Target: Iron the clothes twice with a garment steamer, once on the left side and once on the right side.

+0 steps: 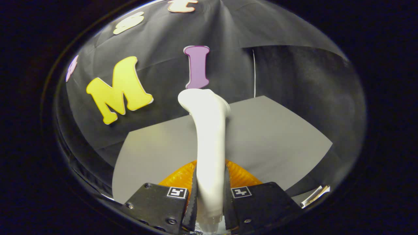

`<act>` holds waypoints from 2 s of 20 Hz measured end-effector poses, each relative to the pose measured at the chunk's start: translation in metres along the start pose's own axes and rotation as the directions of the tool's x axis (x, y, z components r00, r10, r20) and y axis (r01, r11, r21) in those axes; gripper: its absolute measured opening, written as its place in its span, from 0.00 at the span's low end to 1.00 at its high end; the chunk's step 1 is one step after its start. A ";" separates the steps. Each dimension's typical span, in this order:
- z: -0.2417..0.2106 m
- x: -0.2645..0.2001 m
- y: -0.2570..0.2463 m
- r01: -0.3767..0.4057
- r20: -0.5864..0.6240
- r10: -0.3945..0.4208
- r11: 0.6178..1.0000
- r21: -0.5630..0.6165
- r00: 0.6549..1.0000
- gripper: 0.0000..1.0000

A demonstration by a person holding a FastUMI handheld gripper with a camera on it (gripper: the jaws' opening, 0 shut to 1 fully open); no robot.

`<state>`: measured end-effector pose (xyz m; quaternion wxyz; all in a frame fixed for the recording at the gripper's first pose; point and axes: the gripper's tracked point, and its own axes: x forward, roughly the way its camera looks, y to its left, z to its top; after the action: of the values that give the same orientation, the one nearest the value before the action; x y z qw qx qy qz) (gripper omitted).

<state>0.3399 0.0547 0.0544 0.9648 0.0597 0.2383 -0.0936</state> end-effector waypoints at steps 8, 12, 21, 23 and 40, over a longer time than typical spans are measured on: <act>-0.013 -0.070 0.058 -0.074 0.108 0.078 0.997 -0.038 0.991 0.36; -0.019 -0.114 0.085 -0.108 0.191 0.116 0.993 -0.051 0.975 0.36; -0.046 -0.225 0.168 -0.192 0.421 0.226 0.974 -0.122 0.879 0.36; -0.053 -0.250 0.187 -0.206 0.474 0.248 0.969 -0.140 0.845 0.36; 0.032 -0.306 0.366 -0.283 0.693 0.419 0.908 -0.310 0.587 0.36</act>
<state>0.1643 0.4530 0.2525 0.9767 -0.0185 -0.1872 0.1033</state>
